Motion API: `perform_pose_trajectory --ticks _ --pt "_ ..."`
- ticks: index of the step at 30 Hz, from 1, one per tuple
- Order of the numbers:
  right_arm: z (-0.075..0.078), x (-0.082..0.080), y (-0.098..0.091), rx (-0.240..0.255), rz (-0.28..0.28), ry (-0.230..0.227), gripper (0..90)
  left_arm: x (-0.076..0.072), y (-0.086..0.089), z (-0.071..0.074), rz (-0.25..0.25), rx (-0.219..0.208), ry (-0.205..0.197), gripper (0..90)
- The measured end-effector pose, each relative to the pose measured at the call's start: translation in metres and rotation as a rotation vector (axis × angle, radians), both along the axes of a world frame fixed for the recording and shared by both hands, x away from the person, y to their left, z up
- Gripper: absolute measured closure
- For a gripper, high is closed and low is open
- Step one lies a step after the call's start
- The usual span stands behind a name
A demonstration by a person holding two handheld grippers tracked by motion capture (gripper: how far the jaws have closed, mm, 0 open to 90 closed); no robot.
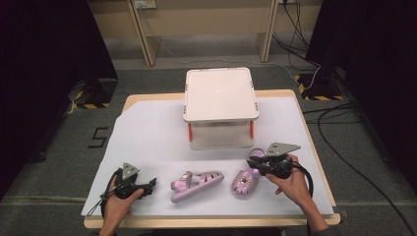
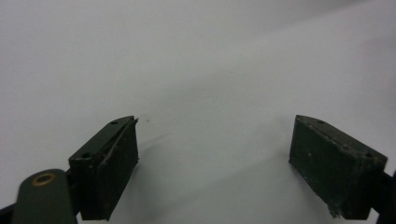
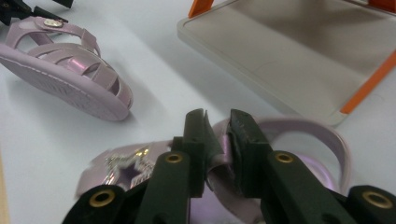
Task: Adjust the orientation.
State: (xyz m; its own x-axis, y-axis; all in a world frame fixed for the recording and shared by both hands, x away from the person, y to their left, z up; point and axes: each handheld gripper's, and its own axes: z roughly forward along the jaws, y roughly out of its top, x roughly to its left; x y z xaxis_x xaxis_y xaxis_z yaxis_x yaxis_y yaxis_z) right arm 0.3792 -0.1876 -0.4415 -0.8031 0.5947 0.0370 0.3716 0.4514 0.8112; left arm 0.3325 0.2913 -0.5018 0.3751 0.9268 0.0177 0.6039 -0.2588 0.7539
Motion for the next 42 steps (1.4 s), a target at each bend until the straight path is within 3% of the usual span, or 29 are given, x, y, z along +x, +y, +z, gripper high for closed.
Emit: perform_pose_trajectory --ticks 4,5,6,7,9,11,13,14,15,17,18,24,25,26,28,31,32,33,34,35,36,37,38,39,41,42 --pt "0.003 -0.009 -0.006 0.008 -0.042 0.012 79.5 0.000 0.002 0.001 0.006 -0.004 -0.006 15.0" --pt "0.004 -0.013 -0.012 0.033 -0.087 0.025 80.3 0.000 0.003 0.002 0.012 -0.007 -0.005 15.0" --pt "0.004 -0.013 -0.012 0.033 -0.087 0.025 80.3 0.000 0.003 0.002 0.012 -0.007 -0.005 15.0" --pt "0.004 -0.015 -0.020 0.070 -0.150 0.034 80.9 0.000 0.004 0.001 0.012 -0.005 -0.005 15.0" --pt "0.003 -0.015 -0.027 0.102 -0.205 0.029 81.1 0.000 0.002 0.001 0.010 -0.009 -0.006 15.0" --pt "0.003 -0.015 -0.031 0.124 -0.236 0.038 80.7 0.000 0.002 0.001 0.009 -0.011 -0.008 15.0" --pt "0.002 -0.015 -0.034 0.126 -0.246 0.048 78.2 0.000 0.000 0.001 0.006 -0.009 -0.010 15.0" --pt "0.000 -0.016 -0.037 0.125 -0.265 0.079 63.8 0.000 0.000 0.001 0.005 -0.009 -0.010 15.0" --pt "-0.001 -0.017 -0.039 0.097 -0.258 0.097 61.7 0.000 0.001 0.001 0.004 -0.007 -0.009 15.0" --pt "-0.001 -0.018 -0.041 0.096 -0.254 0.109 61.4 0.000 0.001 0.001 0.004 -0.007 -0.008 15.0" --pt "-0.002 -0.022 -0.046 0.094 -0.228 0.135 59.3 0.000 0.001 0.001 0.003 -0.005 -0.008 15.0" --pt "0.003 -0.041 -0.052 0.039 -0.191 0.137 59.9 0.000 0.000 0.000 0.003 -0.008 -0.008 15.0" --pt "0.003 -0.044 -0.052 0.038 -0.181 0.132 64.9 0.000 0.000 0.000 0.002 -0.006 -0.006 15.0" --pt "0.003 -0.048 -0.051 0.025 -0.135 0.120 78.0 0.001 0.000 0.000 0.001 -0.005 -0.005 15.0" --pt "0.002 -0.047 -0.050 0.033 -0.109 0.132 80.3 0.001 -0.001 0.000 -0.001 -0.004 -0.004 15.0" --pt "0.001 -0.047 -0.045 0.025 -0.119 0.122 81.9 0.002 -0.001 0.001 -0.003 -0.007 -0.007 15.1" --pt "0.000 -0.047 -0.044 0.092 -0.135 0.140 82.9 0.002 -0.001 0.001 -0.003 -0.005 -0.005 15.1" --pt "0.000 -0.047 -0.044 0.092 -0.135 0.140 82.9 0.002 0.000 0.001 -0.002 -0.004 -0.005 15.1" --pt "-0.002 -0.044 -0.042 0.173 -0.169 0.155 83.1 0.002 0.000 0.001 0.000 -0.005 -0.008 15.1" --pt "-0.002 -0.044 -0.042 0.173 -0.169 0.155 83.1 0.002 0.000 0.001 0.000 -0.005 -0.008 15.2" --pt "-0.003 -0.041 -0.040 0.214 -0.187 0.162 83.0 0.002 -0.001 0.001 0.001 -0.009 -0.011 15.2" --pt "-0.006 -0.034 -0.036 0.299 -0.236 0.175 82.8 0.002 -0.001 0.001 0.002 -0.011 -0.012 15.1" --pt "-0.006 -0.034 -0.036 0.299 -0.236 0.175 82.8 0.002 -0.001 0.001 0.002 -0.011 -0.012 15.1" --pt "-0.008 -0.026 -0.029 0.330 -0.279 0.157 82.5 0.002 -0.001 0.001 0.000 -0.008 -0.011 15.2" --pt "-0.011 -0.021 -0.022 0.299 -0.301 0.131 81.3 0.002 -0.001 0.001 -0.002 -0.006 -0.009 15.1" --pt "-0.012 -0.020 -0.019 0.301 -0.302 0.140 79.9 0.002 -0.001 0.001 -0.001 -0.008 -0.011 15.2"
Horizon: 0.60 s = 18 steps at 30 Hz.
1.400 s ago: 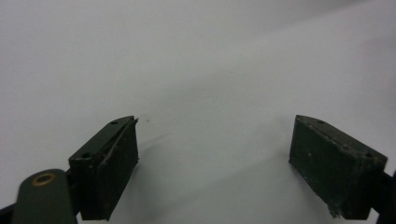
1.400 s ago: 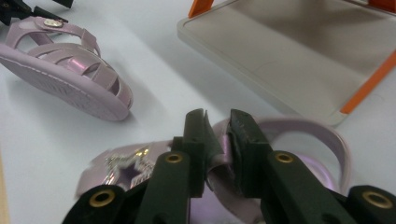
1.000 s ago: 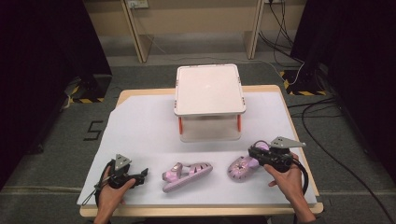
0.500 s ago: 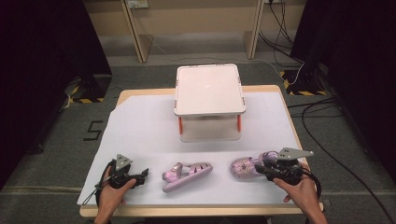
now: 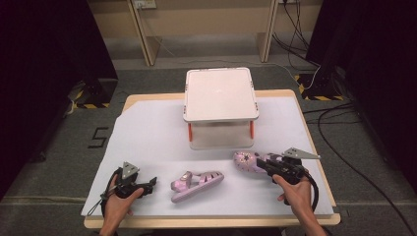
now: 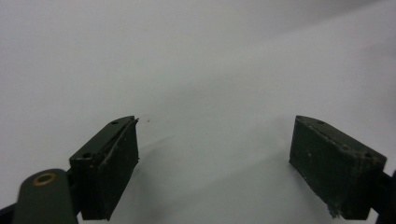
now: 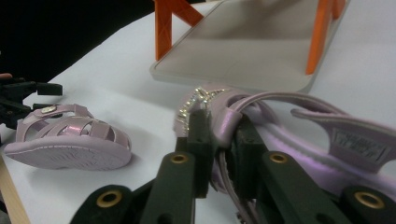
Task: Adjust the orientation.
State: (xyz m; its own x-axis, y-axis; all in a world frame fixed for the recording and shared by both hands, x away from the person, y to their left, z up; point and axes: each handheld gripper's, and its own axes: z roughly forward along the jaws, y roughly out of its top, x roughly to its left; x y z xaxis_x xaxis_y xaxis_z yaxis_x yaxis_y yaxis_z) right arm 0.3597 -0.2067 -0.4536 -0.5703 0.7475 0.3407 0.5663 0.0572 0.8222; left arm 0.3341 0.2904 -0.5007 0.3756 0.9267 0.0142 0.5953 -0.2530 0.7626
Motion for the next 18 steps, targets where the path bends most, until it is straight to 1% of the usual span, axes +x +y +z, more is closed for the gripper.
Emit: perform_pose_trajectory --ticks 1,2,3,4,5,6,7,8,9,10,11,13,14,15,16,17,18 --pt "0.000 0.000 0.000 0.000 0.000 0.000 79.9 0.000 0.000 0.000 0.000 0.000 0.000 15.2" --pt "-0.001 0.000 0.003 0.005 0.002 0.015 77.4 0.000 0.000 0.000 0.000 0.000 -0.001 15.1" --pt "-0.001 -0.002 0.005 -0.024 0.005 0.034 62.4 0.000 0.000 0.001 -0.001 0.000 -0.001 15.2" --pt "-0.001 -0.002 0.005 -0.024 0.005 0.034 62.4 0.000 0.000 0.001 -0.001 0.000 -0.001 15.2" --pt "0.000 -0.004 0.005 -0.055 -0.002 0.032 58.9 -0.001 0.000 0.001 -0.002 0.002 -0.001 15.2" --pt "0.002 -0.010 0.003 -0.101 0.024 0.052 54.7 -0.001 0.000 0.001 -0.001 0.000 -0.002 15.2" --pt "0.002 -0.013 0.002 -0.100 0.037 0.043 54.3 -0.001 0.000 0.001 -0.002 0.002 0.000 15.2" --pt "0.002 -0.013 0.002 -0.100 0.037 0.043 54.3 -0.001 0.000 0.001 -0.002 0.002 0.000 15.2" --pt "0.006 -0.022 0.002 -0.125 0.079 0.068 49.2 -0.001 0.000 0.001 -0.003 0.005 0.000 15.1" --pt "0.008 -0.025 0.002 -0.137 0.083 0.065 48.5 -0.001 0.000 0.001 -0.003 0.005 0.000 15.2" --pt "0.010 -0.028 0.003 -0.148 0.100 0.074 46.7 -0.001 0.000 0.001 -0.003 0.005 -0.001 15.2" --pt "0.011 -0.034 0.007 -0.164 0.135 0.069 47.5 -0.001 0.000 0.001 -0.004 0.003 -0.001 15.2" --pt "0.011 -0.034 0.007 -0.164 0.135 0.069 47.5 -0.001 0.000 0.001 -0.004 0.004 -0.001 15.2" --pt "0.010 -0.036 0.009 -0.177 0.145 0.062 48.2 -0.001 0.000 0.001 -0.003 0.006 -0.001 15.3" --pt "0.010 -0.038 0.011 -0.179 0.153 0.066 48.2 0.000 0.000 0.000 -0.003 0.006 -0.001 15.3" --pt "0.011 -0.040 0.013 -0.171 0.163 0.079 48.2 0.000 0.000 0.000 -0.003 0.006 -0.002 15.4" --pt "0.011 -0.041 0.015 -0.163 0.177 0.081 47.2 -0.001 0.000 0.001 -0.003 0.006 -0.002 15.4"
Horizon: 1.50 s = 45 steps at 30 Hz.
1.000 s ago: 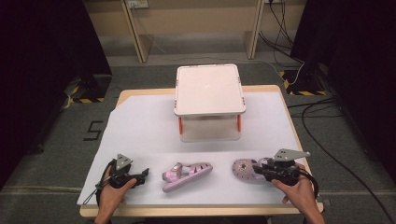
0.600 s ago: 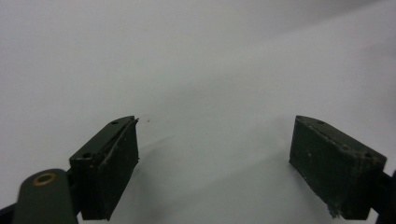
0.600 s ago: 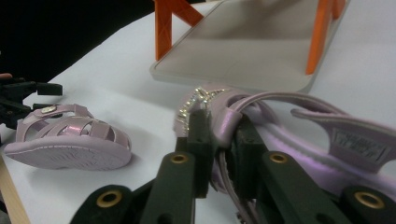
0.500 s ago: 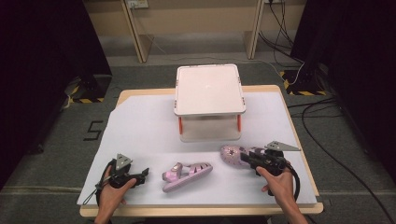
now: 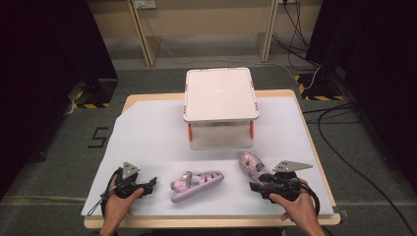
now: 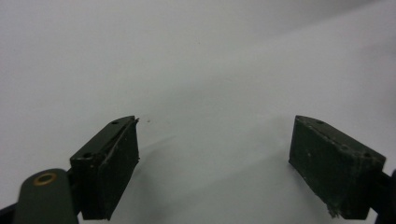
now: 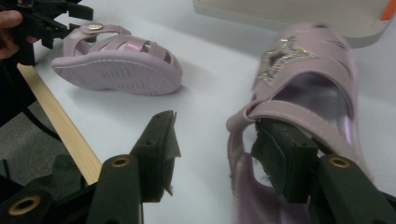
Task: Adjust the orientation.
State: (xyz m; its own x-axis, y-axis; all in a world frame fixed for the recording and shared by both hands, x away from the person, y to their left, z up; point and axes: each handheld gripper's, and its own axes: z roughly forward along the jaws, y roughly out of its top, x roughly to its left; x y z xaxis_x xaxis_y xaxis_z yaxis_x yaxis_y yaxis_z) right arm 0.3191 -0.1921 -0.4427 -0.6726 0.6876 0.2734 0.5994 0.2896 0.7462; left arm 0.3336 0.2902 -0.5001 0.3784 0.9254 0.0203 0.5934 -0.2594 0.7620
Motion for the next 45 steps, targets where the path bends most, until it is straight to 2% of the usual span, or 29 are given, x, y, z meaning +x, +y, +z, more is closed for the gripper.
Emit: perform_pose_trajectory --ticks 3,8,9,10,11,12,13,14,15,16,18,19,21,22,26,27,29,34,37,40,42,45 --pt "0.000 -0.001 0.001 -0.008 0.006 -0.013 45.5 0.000 0.000 0.000 0.004 -0.003 0.000 15.4" --pt "0.004 -0.006 0.001 -0.007 0.030 0.009 41.0 0.000 0.001 0.000 0.006 -0.004 -0.003 15.4" --pt "0.006 -0.008 0.000 -0.010 0.033 0.005 39.9 0.000 0.001 0.000 0.006 -0.003 -0.003 15.4" --pt "0.013 -0.015 -0.003 -0.006 0.047 -0.017 39.8 0.000 0.001 0.000 0.008 -0.003 -0.003 15.4" --pt "0.013 -0.015 -0.003 -0.006 0.047 -0.017 39.8 0.000 0.001 0.000 0.008 -0.002 -0.002 15.4" --pt "0.021 -0.021 -0.008 0.004 0.057 -0.060 39.9 0.000 0.001 0.000 0.006 -0.001 0.001 15.4" --pt "0.021 -0.021 -0.008 0.004 0.057 -0.060 39.9 0.000 0.001 0.000 0.006 -0.001 0.001 15.4" --pt "0.028 -0.024 -0.012 -0.002 0.062 -0.119 40.7 0.000 0.000 0.000 0.006 0.000 0.001 15.4" --pt "0.028 -0.024 -0.012 -0.002 0.062 -0.119 40.7 0.000 0.000 0.000 0.006 0.000 0.001 15.4" --pt "0.031 -0.023 -0.018 -0.027 0.042 -0.191 41.2 0.000 0.000 0.000 0.005 0.000 -0.002 15.4" --pt "0.031 -0.021 -0.020 -0.037 0.031 -0.206 41.1 0.000 0.000 0.000 0.005 0.000 -0.001 15.4" --pt "0.028 -0.016 -0.026 -0.056 0.021 -0.244 41.8 0.000 0.001 0.000 0.007 -0.002 -0.001 15.4" --pt "0.027 -0.015 -0.028 -0.068 0.020 -0.256 41.8 0.000 0.001 0.000 0.010 -0.006 -0.004 15.4" --pt "0.026 -0.012 -0.032 -0.097 0.015 -0.288 42.1 0.001 0.002 0.000 0.013 -0.006 -0.003 15.4" --pt "0.026 -0.008 -0.038 -0.116 0.002 -0.318 43.0 0.001 0.002 0.000 0.011 -0.005 -0.003 15.4" --pt "0.025 -0.005 -0.042 -0.134 -0.011 -0.331 43.4 0.001 0.002 0.000 0.012 -0.007 -0.004 15.4" --pt "0.022 -0.001 -0.047 -0.152 -0.025 -0.332 43.5 0.001 0.001 0.000 0.011 -0.008 -0.003 15.4" --pt "0.009 0.007 -0.054 -0.191 -0.042 -0.298 43.4 0.002 0.002 0.000 0.014 -0.010 -0.002 15.4" --pt "-0.001 0.014 -0.051 -0.226 -0.017 -0.286 43.0 0.004 0.001 0.000 0.013 -0.012 -0.002 15.4" --pt "-0.008 0.018 -0.045 -0.240 0.007 -0.281 42.5 0.004 0.000 0.000 0.009 -0.010 0.001 15.4" --pt "-0.009 0.018 -0.043 -0.242 0.013 -0.273 42.3 0.005 -0.001 0.000 0.009 -0.009 0.003 15.4" --pt "-0.009 0.017 -0.039 -0.237 0.027 -0.285 41.9 0.005 -0.001 0.000 0.009 -0.007 0.004 15.4"
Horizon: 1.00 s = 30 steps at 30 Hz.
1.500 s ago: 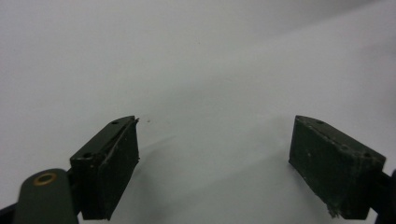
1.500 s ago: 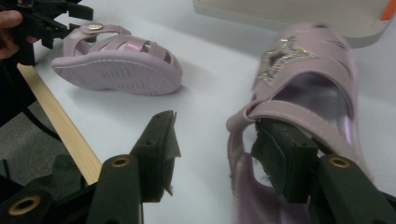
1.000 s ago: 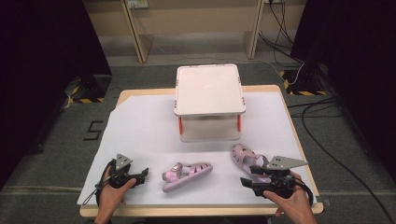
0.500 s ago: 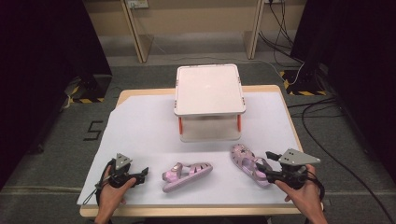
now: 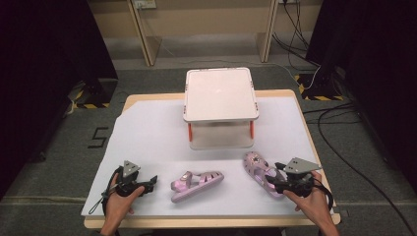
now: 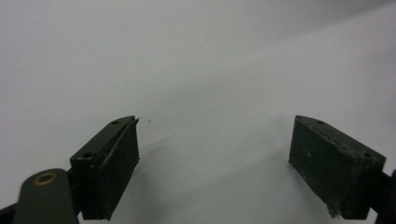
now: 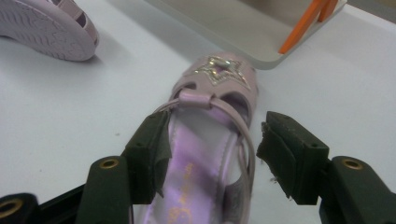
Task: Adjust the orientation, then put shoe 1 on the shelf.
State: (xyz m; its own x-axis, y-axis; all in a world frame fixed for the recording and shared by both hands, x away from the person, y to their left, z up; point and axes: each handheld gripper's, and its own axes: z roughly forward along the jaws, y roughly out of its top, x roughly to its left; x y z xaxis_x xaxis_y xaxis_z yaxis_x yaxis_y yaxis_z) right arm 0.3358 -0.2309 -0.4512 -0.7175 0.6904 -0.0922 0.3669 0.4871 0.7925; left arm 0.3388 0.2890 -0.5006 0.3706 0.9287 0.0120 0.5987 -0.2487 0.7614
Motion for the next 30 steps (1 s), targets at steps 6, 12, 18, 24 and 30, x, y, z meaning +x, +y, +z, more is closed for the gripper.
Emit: perform_pose_trajectory --ticks 6,12,18,24,30 --pt "0.003 -0.005 0.004 0.010 0.010 -0.023 41.4 0.001 -0.001 0.000 -0.003 -0.002 -0.001 15.4" --pt "0.003 -0.006 0.008 0.001 0.032 -0.043 43.7 0.001 -0.002 0.000 -0.009 -0.002 0.000 15.4" --pt "0.002 -0.004 0.012 -0.003 0.060 -0.038 46.5 0.000 0.000 0.001 -0.004 -0.007 -0.007 15.4" --pt "-0.002 -0.001 0.003 -0.009 0.047 -0.029 49.7 0.002 0.000 0.000 -0.002 -0.005 0.001 15.4" --pt "-0.004 0.003 0.008 -0.009 0.062 -0.039 60.1 0.002 -0.001 -0.001 -0.007 -0.001 0.006 15.4"
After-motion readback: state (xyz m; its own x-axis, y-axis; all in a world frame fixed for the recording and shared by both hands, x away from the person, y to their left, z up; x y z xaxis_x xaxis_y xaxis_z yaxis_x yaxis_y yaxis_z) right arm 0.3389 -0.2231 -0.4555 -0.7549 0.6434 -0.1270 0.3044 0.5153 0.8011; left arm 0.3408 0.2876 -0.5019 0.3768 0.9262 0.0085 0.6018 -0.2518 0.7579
